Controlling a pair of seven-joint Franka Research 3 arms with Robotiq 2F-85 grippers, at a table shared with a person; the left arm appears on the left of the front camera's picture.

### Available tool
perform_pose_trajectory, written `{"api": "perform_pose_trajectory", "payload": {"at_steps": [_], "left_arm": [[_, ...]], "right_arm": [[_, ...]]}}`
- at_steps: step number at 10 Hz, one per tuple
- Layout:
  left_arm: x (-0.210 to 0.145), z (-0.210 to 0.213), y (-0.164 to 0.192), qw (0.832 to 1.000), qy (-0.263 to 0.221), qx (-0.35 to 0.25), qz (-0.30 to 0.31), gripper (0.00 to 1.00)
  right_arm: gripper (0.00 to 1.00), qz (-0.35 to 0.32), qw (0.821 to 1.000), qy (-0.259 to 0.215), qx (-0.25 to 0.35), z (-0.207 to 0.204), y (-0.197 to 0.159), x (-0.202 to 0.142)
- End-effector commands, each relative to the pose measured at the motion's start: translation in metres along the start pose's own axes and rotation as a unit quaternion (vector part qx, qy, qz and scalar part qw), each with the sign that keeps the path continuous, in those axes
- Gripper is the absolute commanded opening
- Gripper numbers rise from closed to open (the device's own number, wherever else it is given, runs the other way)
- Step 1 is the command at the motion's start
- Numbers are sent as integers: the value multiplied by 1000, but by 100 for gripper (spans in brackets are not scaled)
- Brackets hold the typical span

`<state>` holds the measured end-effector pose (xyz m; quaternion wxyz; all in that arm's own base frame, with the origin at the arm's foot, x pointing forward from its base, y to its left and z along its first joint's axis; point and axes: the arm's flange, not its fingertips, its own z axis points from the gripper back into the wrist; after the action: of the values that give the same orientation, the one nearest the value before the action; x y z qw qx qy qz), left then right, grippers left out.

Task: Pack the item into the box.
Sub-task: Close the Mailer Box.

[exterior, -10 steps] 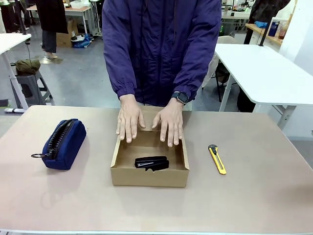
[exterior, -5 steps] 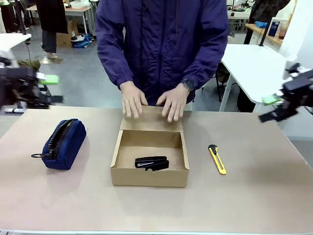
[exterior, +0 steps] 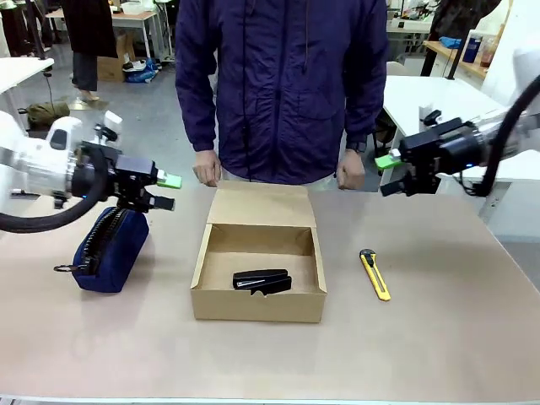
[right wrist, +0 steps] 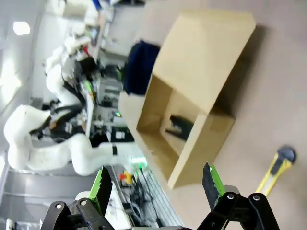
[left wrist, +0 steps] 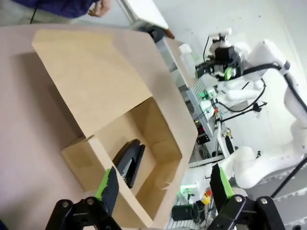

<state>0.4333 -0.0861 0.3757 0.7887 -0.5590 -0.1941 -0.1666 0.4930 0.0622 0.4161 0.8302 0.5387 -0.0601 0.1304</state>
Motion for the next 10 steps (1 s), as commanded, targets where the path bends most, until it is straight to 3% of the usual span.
{"api": "perform_pose_trajectory", "payload": {"at_steps": [1, 4, 5, 6, 9, 10], "left_arm": [[11, -14, 24, 1000, 16, 12, 8, 100], [23, -27, 41, 999, 1, 33, 31, 100], [22, -9, 29, 998, -11, 23, 58, 100], [14, -27, 45, 999, 12, 32, 26, 100], [18, -23, 44, 999, 7, 33, 36, 100], [21, -27, 57, 999, 5, 14, 50, 100]], "right_arm": [[100, -37, 998, -39, 40, -19, -26, 32], [100, -61, 997, -39, 30, -33, -41, 32], [100, -55, 998, -30, 12, -13, -38, 21], [100, -54, 997, -34, 35, -29, -51, 30], [100, -55, 998, -32, 32, -27, -52, 29], [100, -89, 995, -35, 34, -38, -68, 40]]}}
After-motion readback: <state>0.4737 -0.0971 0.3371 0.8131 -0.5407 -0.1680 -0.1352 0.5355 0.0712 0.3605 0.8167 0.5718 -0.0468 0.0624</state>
